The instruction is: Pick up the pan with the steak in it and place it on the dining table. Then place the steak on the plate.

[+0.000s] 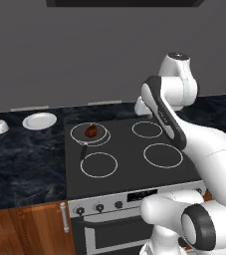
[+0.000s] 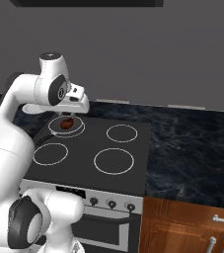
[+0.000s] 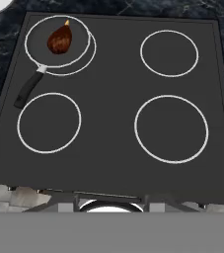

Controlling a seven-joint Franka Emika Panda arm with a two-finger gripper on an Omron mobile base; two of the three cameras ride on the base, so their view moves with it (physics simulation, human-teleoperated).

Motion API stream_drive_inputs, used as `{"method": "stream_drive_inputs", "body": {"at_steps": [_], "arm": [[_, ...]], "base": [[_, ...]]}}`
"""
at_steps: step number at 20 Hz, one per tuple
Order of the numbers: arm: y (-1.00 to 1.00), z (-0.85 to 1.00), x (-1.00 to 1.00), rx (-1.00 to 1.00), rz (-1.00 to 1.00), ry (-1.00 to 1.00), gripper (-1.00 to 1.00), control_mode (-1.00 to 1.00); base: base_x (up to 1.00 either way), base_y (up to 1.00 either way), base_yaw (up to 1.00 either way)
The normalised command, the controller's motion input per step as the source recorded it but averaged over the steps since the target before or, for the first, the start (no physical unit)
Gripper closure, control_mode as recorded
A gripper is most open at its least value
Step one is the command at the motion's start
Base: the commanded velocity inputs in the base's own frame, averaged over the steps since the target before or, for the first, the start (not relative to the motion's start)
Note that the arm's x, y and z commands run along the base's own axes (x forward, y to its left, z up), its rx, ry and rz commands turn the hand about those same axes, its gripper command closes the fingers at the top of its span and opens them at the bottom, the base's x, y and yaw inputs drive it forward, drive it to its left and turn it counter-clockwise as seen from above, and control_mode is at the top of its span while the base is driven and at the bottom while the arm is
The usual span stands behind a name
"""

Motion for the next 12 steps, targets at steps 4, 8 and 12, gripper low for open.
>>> {"method": "stream_drive_inputs", "body": {"at_steps": [4,8,12], "arm": [[0.11,-0.06,0.02,0.00,-0.02,0.00,-1.00,-1.00],[0.38,-0.18,0.04,0.01,-0.05,0.00,-1.00,-1.00],[0.54,-0.25,0.15,0.00,-0.07,0.00,-1.00,-1.00]], "base": [[0.00,0.00,0.00],[0.00,0.00,0.00],[0.00,0.00,0.00]]}}
